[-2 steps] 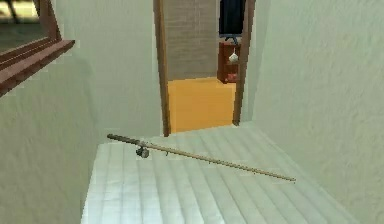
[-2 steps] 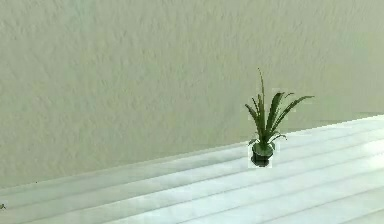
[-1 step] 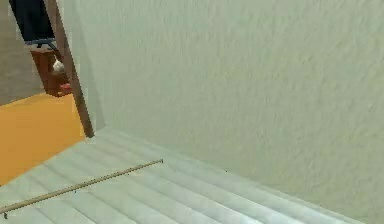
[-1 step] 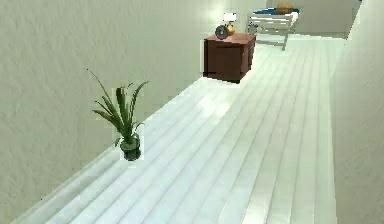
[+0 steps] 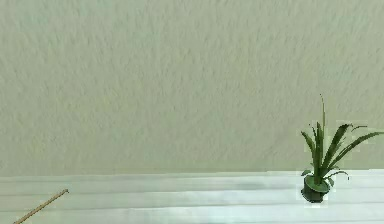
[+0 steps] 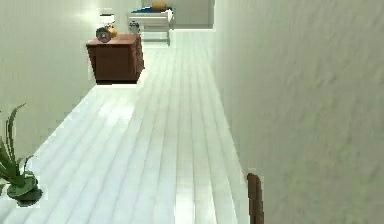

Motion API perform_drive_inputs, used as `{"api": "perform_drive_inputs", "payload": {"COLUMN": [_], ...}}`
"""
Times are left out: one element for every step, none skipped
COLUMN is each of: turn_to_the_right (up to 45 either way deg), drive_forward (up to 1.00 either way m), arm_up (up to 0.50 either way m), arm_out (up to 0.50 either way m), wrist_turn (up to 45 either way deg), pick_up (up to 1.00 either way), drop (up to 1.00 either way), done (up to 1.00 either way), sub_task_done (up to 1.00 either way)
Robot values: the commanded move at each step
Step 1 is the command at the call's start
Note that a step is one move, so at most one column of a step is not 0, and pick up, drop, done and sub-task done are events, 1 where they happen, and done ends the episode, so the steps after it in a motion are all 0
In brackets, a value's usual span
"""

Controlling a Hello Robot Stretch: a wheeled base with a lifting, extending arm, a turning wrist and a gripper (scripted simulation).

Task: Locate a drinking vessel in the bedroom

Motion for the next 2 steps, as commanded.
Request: {"api": "perform_drive_inputs", "payload": {"turn_to_the_right": [0.0,-45.0], "drive_forward": [0.2,0.0], "arm_up": [0.0,0.0], "arm_out": [0.0,0.0], "wrist_turn": [0.0,0.0], "pick_up": [0.0,0.0], "drop": [0.0,0.0], "done": [0.0,0.0], "sub_task_done": [0.0,0.0]}}
